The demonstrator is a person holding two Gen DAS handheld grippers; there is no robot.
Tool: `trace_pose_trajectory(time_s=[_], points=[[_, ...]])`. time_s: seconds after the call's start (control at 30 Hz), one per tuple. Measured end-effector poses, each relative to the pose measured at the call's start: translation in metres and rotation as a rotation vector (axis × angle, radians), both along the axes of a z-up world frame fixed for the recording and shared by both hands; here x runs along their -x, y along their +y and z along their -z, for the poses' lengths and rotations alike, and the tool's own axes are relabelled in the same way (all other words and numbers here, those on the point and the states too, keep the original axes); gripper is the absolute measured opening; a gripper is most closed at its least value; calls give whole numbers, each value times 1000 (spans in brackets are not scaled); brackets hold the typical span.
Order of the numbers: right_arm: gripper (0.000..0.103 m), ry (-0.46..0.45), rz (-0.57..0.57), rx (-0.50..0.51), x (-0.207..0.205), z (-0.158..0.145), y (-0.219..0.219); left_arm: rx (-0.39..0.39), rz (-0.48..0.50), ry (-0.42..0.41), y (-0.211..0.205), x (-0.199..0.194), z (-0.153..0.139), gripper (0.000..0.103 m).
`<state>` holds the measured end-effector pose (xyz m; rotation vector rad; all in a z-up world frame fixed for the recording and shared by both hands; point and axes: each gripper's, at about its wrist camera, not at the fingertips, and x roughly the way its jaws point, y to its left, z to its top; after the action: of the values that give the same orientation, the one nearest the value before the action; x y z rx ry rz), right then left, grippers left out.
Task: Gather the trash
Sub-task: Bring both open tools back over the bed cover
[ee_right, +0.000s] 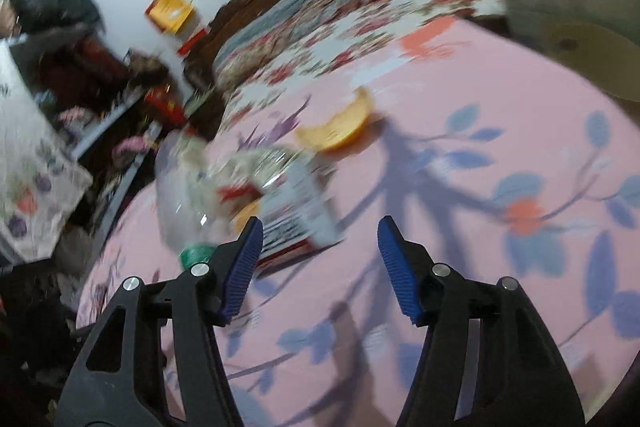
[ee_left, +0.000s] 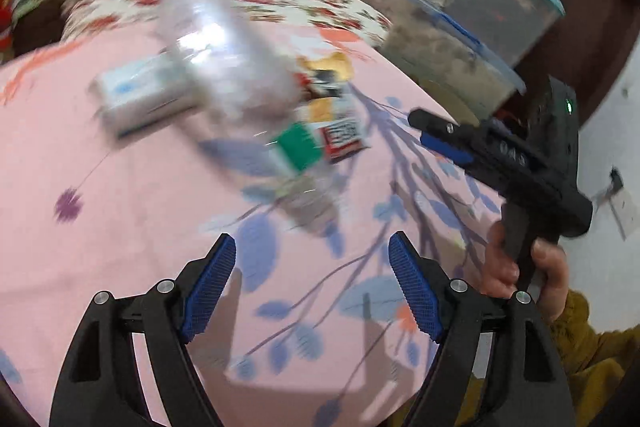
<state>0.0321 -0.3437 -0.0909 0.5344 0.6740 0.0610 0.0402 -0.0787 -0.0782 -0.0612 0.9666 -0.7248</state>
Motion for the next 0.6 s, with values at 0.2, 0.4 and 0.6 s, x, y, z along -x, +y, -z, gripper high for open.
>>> trace_pose_trajectory(time_s=[0.2, 0.4, 0.6], points=[[63, 9, -52, 34, -4, -5, 46, 48, -92, -35, 45, -3, -3, 79], [63, 28, -39, 45, 1, -3, 61, 0, -194, -73, 66, -10, 3, 79], [63, 47, -29, 72, 4, -3, 68, -39, -254, -57, 77, -19, 12, 79]])
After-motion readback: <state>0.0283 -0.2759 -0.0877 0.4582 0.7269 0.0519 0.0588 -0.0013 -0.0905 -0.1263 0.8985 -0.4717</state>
